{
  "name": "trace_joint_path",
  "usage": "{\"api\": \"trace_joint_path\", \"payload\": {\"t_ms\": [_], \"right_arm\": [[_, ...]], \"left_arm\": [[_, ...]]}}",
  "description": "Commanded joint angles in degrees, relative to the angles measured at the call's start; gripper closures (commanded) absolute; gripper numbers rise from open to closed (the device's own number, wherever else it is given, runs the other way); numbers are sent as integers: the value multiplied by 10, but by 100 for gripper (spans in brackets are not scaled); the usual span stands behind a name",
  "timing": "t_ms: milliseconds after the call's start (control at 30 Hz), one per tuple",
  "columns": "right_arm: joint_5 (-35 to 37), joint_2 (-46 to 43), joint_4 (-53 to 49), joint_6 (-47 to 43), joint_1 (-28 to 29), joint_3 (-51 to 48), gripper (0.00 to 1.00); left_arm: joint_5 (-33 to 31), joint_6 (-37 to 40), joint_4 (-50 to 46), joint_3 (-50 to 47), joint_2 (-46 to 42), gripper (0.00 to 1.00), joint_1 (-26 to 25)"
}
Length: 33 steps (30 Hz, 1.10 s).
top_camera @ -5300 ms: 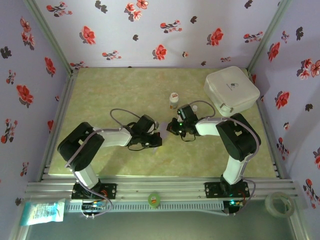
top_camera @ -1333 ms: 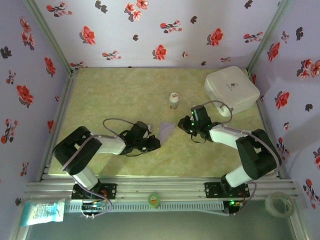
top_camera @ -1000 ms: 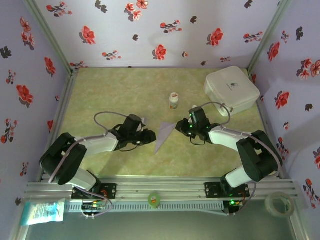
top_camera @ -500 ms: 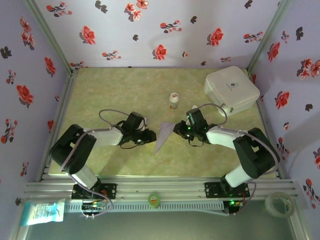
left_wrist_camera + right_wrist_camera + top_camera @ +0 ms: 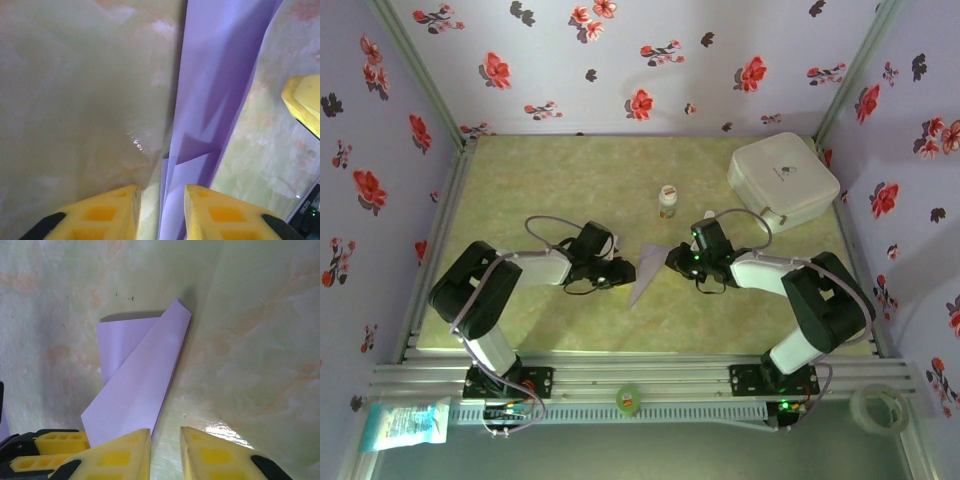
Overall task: Fold a paper plane with a square sheet of paper (pick it up from the middle)
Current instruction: Move a paper plane to the center of the table.
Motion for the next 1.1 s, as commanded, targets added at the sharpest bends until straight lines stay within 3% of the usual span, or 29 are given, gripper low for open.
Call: {"api": "trace_joint_path", "payload": {"t_ms": [0,367,1067], "right_arm": [[-10,11,21,9,5,5,78],[-18,30,29,10,7,5,78],[-53,57,46,16,11,-1,83]], "left_arm": [[13,15,-9,18,17,71,-4],[43,28,-11,34,33,70,-11],[89,-8,74,23,61,73,-11]]}}
